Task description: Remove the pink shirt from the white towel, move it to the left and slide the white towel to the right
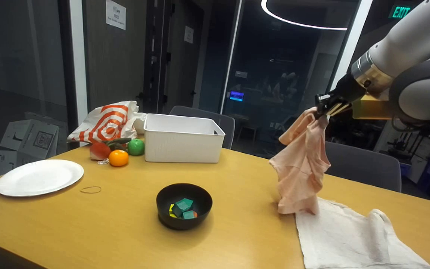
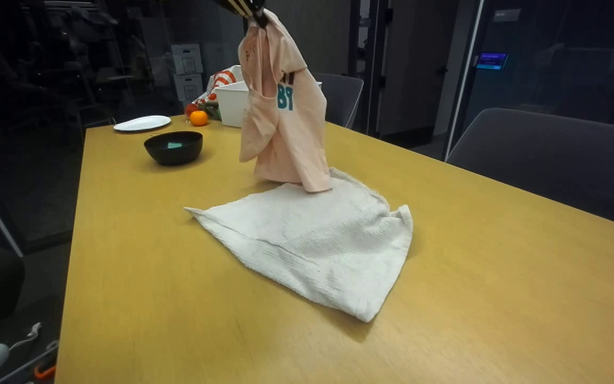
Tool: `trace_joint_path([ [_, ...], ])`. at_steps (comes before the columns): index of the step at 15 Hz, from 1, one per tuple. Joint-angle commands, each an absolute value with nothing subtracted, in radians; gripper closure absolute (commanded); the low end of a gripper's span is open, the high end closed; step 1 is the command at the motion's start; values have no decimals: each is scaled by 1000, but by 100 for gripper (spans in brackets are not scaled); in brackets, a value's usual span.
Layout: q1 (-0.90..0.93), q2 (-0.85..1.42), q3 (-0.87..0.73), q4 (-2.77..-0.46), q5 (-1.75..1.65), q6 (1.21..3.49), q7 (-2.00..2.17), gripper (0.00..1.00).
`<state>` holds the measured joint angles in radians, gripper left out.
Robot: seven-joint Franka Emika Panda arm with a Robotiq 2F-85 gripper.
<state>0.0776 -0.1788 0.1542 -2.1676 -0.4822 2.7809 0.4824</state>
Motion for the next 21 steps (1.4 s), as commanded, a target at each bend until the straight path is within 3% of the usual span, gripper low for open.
trace_joint_path([
  [1,81,-171,180,-2165,-514,2879,529,93],
  [17,129,182,242,-2208,-535,2829,474,92],
  [18,122,189,250,-2210,-513,2829,453,67],
  [20,107,189,265,-2211,-466,2830,414,64],
  [21,96,187,273,-2207,-434,2834,391,58],
])
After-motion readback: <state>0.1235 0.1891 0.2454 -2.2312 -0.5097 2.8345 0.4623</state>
